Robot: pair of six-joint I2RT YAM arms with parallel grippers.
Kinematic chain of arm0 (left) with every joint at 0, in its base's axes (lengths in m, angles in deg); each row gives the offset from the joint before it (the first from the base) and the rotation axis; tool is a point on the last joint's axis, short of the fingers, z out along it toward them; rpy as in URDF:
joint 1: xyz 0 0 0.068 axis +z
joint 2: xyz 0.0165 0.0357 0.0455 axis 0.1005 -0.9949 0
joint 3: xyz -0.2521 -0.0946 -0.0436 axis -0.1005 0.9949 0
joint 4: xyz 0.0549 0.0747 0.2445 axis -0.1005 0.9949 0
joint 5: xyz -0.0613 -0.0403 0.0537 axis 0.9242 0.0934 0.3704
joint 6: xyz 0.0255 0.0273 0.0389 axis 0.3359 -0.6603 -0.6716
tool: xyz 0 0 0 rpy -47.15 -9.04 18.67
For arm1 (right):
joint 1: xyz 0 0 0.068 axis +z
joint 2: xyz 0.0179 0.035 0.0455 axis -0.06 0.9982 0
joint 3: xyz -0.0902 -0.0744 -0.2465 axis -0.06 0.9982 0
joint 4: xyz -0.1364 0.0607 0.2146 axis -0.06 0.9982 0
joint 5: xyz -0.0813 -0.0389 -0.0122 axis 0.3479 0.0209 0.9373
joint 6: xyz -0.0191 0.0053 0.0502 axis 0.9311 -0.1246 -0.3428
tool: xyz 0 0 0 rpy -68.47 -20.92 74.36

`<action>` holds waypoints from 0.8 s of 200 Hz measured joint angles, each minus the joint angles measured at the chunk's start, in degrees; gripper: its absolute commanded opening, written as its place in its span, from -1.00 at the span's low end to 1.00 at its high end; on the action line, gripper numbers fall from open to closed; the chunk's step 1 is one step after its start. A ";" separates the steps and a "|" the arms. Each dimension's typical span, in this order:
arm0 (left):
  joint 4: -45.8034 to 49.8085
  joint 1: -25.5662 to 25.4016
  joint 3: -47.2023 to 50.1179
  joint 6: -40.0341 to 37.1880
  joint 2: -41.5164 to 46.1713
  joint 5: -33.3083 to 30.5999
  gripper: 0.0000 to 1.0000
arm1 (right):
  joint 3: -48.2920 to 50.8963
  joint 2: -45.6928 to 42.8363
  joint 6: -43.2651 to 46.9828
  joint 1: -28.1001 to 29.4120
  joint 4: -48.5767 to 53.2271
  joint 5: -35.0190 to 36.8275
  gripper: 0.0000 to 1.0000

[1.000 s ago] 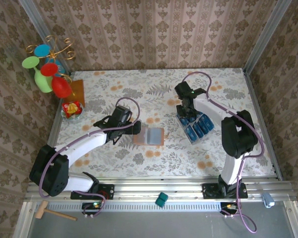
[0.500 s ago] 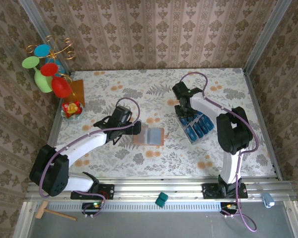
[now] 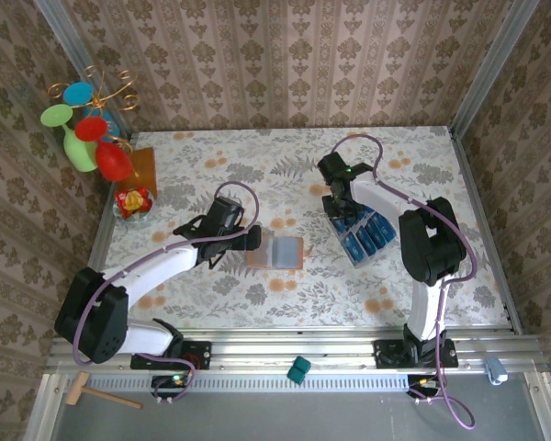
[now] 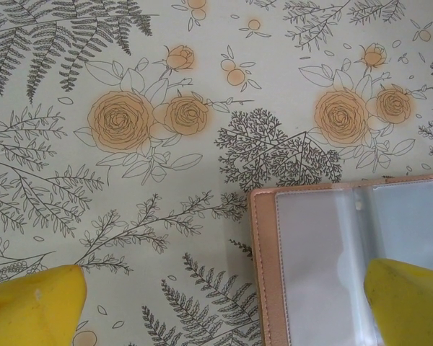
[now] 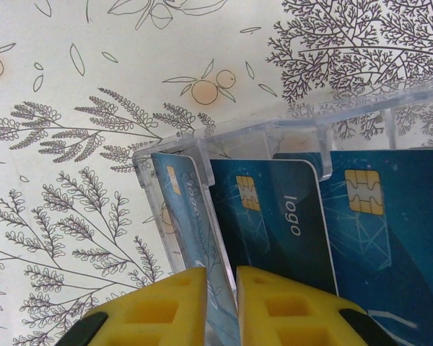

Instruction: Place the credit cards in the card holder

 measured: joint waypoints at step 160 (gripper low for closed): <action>-0.42 0.87 0.72 0.00 0.00 0.37 1.00 | 0.04 0.26 0.02 0.00 -0.20 -1.55 -0.68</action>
